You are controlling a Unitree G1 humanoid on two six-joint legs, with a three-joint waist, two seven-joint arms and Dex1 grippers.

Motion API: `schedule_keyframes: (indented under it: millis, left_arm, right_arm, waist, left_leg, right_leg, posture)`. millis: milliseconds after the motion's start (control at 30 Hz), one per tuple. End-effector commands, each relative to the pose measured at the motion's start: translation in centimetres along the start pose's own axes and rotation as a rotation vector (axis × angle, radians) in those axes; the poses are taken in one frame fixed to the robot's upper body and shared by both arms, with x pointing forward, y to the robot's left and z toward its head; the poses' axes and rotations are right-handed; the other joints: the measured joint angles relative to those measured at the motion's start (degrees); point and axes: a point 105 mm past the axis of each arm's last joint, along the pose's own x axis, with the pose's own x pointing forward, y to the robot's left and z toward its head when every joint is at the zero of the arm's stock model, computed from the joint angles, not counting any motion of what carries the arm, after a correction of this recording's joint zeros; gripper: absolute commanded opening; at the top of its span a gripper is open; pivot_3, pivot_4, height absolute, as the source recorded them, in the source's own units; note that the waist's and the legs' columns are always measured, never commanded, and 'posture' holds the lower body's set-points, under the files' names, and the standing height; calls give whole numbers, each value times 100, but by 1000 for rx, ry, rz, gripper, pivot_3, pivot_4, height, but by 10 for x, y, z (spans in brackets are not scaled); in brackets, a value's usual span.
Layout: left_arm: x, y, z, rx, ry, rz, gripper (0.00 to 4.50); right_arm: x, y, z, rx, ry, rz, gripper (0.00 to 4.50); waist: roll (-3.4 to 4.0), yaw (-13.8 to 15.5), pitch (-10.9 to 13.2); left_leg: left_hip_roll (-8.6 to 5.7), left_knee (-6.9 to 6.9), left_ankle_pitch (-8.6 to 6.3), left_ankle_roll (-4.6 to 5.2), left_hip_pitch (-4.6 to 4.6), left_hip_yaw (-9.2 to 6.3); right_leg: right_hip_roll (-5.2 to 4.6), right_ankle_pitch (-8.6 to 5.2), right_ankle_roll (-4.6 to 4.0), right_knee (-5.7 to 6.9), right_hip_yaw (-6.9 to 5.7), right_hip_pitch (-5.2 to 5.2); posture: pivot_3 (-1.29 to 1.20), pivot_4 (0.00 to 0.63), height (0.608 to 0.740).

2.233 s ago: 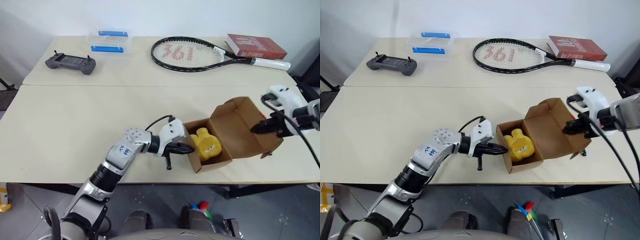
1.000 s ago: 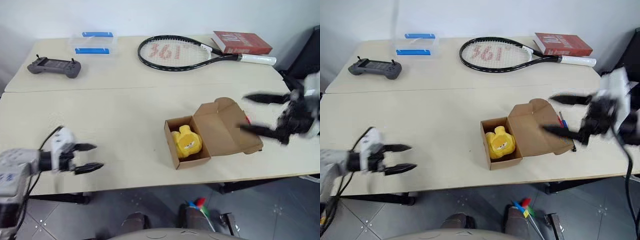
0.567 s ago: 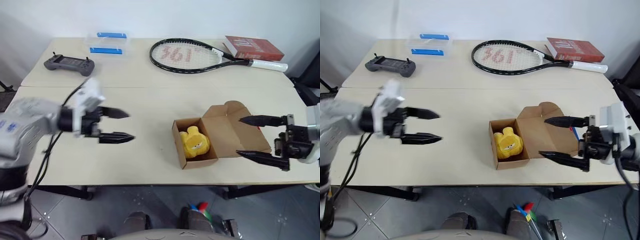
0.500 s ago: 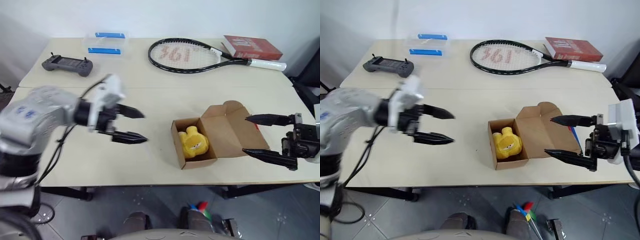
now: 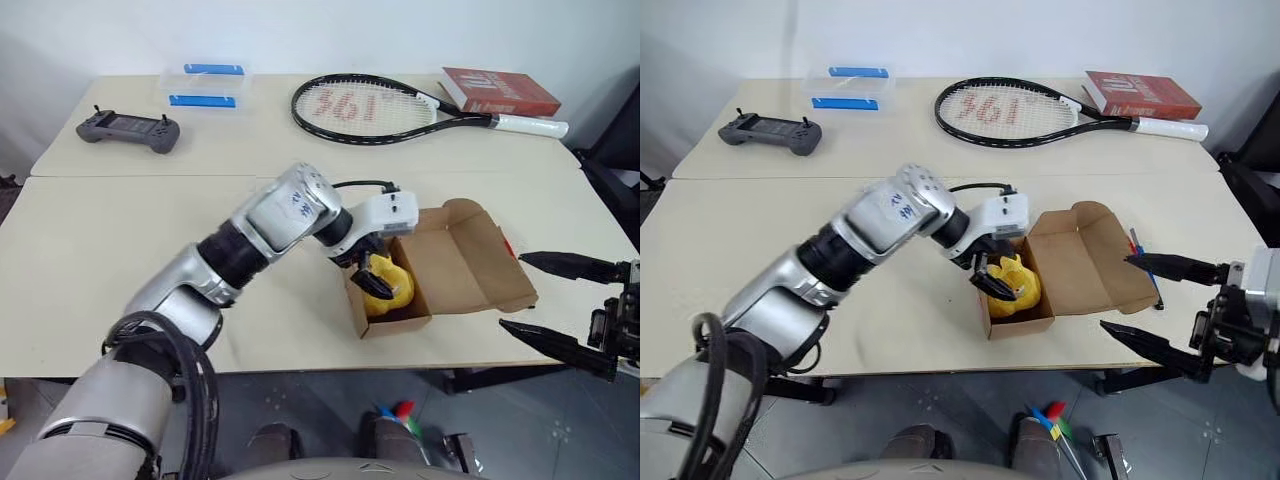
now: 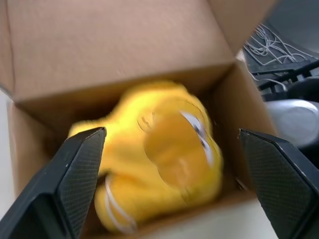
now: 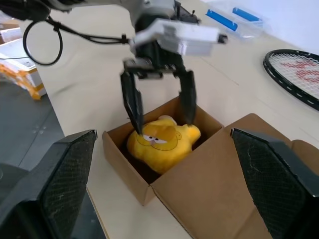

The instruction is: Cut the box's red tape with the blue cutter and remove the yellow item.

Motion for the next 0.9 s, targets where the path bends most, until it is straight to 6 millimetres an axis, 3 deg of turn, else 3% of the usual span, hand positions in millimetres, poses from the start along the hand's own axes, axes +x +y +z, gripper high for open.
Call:
schedule_keyframes:
  millis: [33,100,400,633,800,867,900]
  left_arm:
    - [2,-2,4,120,62,-8,4485]
    - [3,-1,3,147,77,-14,4485]
    - [12,21,0,185,48,93,1957]
    - [-10,28,10,109,-147,90,124]
    - [-32,35,19,30,-344,107,20]
    - [-57,41,30,-18,-585,123,20]
    - [-83,47,32,-35,-768,189,20]
  right_arm:
    - [0,7,10,-40,-31,-33,4500]
    - [1,7,10,-42,-30,-41,4500]
    - [3,5,8,-46,-31,-57,4500]
    - [2,-1,4,-41,-36,-66,4500]
    - [3,-3,4,-30,-53,-58,4500]
    - [6,-5,4,-25,-68,-59,4500]
    - [10,-4,3,-17,-88,-46,4500]
  waist:
    - [0,2,0]
    - [0,5,0]
    - [0,94,0]
    - [0,84,0]
    - [0,84,0]
    - [0,74,0]
    - [0,70,0]
  left_leg:
    - [0,0,0,0,0,-7]
    - [-2,2,-1,3,0,-28]
    - [-5,17,-5,20,-7,-35]
    - [-6,19,-5,25,-9,-37]
    - [-7,19,-5,26,-10,-38]
    - [-7,19,-5,26,-9,-38]
    - [-5,20,-5,26,-10,-38]
  right_leg:
    - [0,0,0,1,1,-1]
    - [-1,0,0,0,6,-2]
    - [-9,-1,-2,3,8,-2]
    - [-11,0,-1,6,7,-3]
    - [-11,1,0,7,5,-2]
    - [-11,1,1,7,5,-2]
    - [-11,1,1,10,4,-3]
  posture:
    - [0,150,740]
    - [0,150,740]
    - [0,150,740]
    - [0,150,740]
    - [0,150,740]
    - [0,150,740]
    - [0,150,740]
